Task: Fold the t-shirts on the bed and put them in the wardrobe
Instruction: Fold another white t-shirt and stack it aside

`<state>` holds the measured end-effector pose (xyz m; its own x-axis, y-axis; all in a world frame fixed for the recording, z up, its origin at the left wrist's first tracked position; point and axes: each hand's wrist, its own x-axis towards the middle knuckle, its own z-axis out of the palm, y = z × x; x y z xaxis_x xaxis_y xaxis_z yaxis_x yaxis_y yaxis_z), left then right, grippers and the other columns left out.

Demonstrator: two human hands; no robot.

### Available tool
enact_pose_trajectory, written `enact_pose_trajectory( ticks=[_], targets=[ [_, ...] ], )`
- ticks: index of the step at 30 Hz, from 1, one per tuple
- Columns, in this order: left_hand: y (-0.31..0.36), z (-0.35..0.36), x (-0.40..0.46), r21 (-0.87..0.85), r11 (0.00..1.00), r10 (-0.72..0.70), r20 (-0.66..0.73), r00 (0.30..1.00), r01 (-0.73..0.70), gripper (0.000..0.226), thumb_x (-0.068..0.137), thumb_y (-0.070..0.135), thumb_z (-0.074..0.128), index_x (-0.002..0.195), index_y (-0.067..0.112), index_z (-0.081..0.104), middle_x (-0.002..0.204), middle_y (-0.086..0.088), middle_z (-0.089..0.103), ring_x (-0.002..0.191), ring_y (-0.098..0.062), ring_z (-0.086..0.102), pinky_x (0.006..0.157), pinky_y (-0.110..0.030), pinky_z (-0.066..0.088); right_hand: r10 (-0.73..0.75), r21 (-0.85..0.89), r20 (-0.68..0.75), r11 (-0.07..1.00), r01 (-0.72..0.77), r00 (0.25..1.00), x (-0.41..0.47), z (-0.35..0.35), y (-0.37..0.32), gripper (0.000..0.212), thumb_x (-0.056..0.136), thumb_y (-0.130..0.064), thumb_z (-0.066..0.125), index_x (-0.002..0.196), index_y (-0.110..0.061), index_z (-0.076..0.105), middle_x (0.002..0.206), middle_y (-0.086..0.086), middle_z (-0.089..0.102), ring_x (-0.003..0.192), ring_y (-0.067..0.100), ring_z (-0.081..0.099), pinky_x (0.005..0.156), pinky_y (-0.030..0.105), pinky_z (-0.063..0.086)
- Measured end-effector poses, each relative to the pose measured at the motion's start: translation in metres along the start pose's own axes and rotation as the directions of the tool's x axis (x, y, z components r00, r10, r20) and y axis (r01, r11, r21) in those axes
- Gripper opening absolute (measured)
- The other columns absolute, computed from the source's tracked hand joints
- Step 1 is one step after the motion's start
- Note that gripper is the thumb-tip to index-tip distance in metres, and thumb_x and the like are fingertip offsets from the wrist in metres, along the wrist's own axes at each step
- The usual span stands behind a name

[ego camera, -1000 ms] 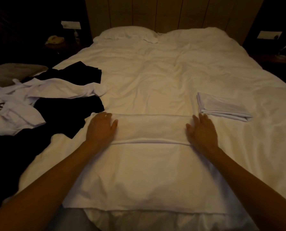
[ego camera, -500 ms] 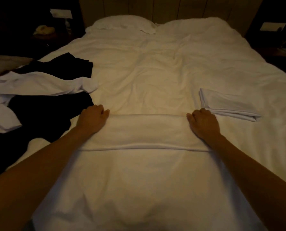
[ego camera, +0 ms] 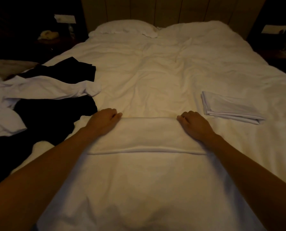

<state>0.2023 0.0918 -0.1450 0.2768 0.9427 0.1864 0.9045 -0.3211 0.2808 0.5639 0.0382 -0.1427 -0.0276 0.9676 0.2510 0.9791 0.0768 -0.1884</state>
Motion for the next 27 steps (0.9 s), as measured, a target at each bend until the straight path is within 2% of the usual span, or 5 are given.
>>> enact_pose_trajectory(
  ticks=[4,8,12,20,27],
  targets=[
    [0.004,0.006,0.001,0.056,0.998,-0.013,0.051,0.999,0.01,0.05,0.101,0.054,0.031,0.07,0.018,0.047,0.075,-0.002,0.057,0.079,-0.026,0.057,0.066,-0.035,0.04,-0.054,-0.071,0.056,0.996,0.058,0.997,0.002,0.004,-0.001,0.049,0.096,-0.064,0.032,0.083,-0.021,0.051,0.091,0.013,0.065,0.092,0.033,0.06,0.072,0.036,0.034],
    [0.001,0.003,0.002,0.051,0.998,0.034,0.001,0.999,-0.034,0.059,0.087,0.07,0.018,0.065,0.02,0.043,0.067,0.002,0.051,0.077,-0.025,0.057,0.064,-0.034,0.034,-0.12,-0.194,-0.012,0.974,0.115,0.993,0.0,-0.009,-0.004,0.073,0.073,-0.082,0.016,0.079,-0.019,0.054,0.088,0.012,0.063,0.09,0.032,0.058,0.077,0.038,0.033],
    [0.003,-0.016,0.003,0.11,0.987,0.136,-0.148,0.98,-0.12,0.068,0.081,0.075,0.018,0.084,0.019,0.057,0.087,-0.006,0.062,0.089,-0.027,0.058,0.079,-0.036,0.035,-0.101,-0.19,-0.108,0.979,0.08,0.989,0.005,-0.028,-0.004,0.086,0.068,-0.083,0.018,0.086,-0.012,0.064,0.088,0.013,0.061,0.09,0.034,0.056,0.078,0.04,0.032],
    [0.022,-0.073,-0.022,0.254,0.942,0.312,-0.419,0.853,-0.22,0.054,0.092,0.06,0.037,0.082,0.012,0.06,0.079,-0.009,0.057,0.077,-0.031,0.054,0.074,-0.042,0.034,-0.189,-0.137,-0.383,0.98,0.147,0.904,-0.03,-0.082,-0.011,0.058,0.087,-0.066,0.037,0.079,-0.013,0.06,0.076,0.008,0.058,0.075,0.03,0.052,0.069,0.032,0.019],
    [0.041,-0.091,-0.099,0.306,0.917,0.394,-0.577,0.715,-0.258,0.043,0.098,0.044,0.044,0.082,0.01,0.065,0.077,-0.011,0.059,0.072,-0.031,0.053,0.069,-0.041,0.032,-0.182,-0.078,-0.479,0.983,0.165,0.859,-0.108,-0.101,-0.031,0.046,0.09,-0.055,0.046,0.078,-0.013,0.062,0.072,0.006,0.061,0.068,0.03,0.053,0.064,0.031,0.014]
  ],
)
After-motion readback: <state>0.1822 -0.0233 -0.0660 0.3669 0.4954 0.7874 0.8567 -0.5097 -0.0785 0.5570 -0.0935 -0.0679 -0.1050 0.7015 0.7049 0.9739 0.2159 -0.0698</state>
